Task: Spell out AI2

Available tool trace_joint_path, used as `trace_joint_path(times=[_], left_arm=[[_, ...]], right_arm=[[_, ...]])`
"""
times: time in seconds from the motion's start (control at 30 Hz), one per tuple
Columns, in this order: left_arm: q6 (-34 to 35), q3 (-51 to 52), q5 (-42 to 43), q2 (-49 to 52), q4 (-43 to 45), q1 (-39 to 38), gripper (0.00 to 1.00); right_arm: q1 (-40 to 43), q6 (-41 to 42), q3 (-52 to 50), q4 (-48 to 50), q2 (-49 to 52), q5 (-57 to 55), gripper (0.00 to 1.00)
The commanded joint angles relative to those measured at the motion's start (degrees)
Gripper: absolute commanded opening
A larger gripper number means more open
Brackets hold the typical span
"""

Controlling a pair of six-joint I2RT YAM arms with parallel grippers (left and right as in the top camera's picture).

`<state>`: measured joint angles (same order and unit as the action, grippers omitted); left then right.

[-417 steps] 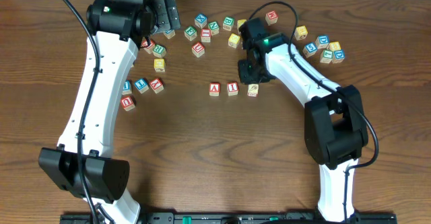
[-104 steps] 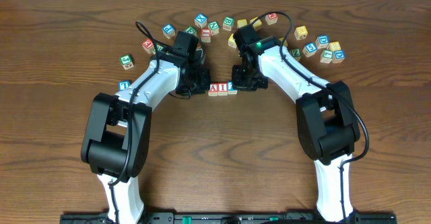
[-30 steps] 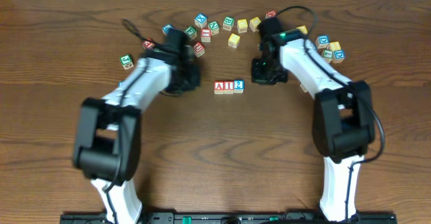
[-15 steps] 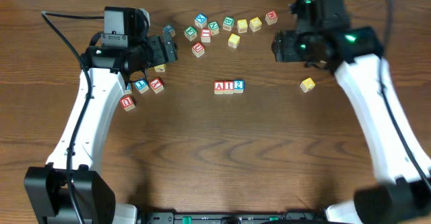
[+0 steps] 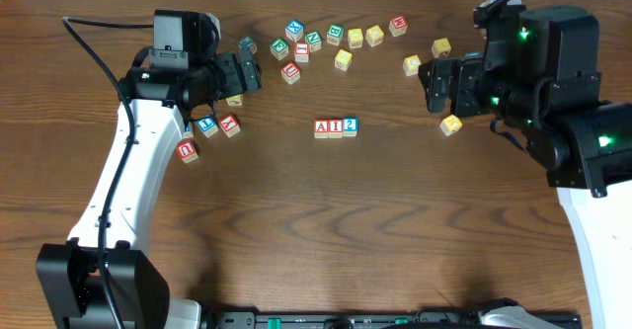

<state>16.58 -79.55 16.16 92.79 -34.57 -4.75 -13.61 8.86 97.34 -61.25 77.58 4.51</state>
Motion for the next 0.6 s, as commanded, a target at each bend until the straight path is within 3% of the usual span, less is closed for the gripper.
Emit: trace_joint_path(times=[0.0, 0.3, 0.43, 0.57], left_arm=[[0.20, -0.57, -0.37, 0.33, -0.13, 0.20, 0.98], [0.20, -0.57, -0.37, 0.33, -0.13, 0.20, 0.98], [0.20, -0.57, -0.37, 0.33, -0.13, 0.20, 0.98], [0.20, -0.57, -0.37, 0.33, -0.13, 0.20, 0.98]], right_arm=[[0.28, -0.94, 0.00, -0.94, -1.22, -5.70, 0.99], [3.74, -0.92, -1.64, -0.35, -3.56, -11.47, 0.99], [5.33, -4.79, -9.55, 9.86, -9.11, -10.27, 0.99], [8.85, -7.32, -25.46, 25.55, -19.43, -5.73, 0.99]])
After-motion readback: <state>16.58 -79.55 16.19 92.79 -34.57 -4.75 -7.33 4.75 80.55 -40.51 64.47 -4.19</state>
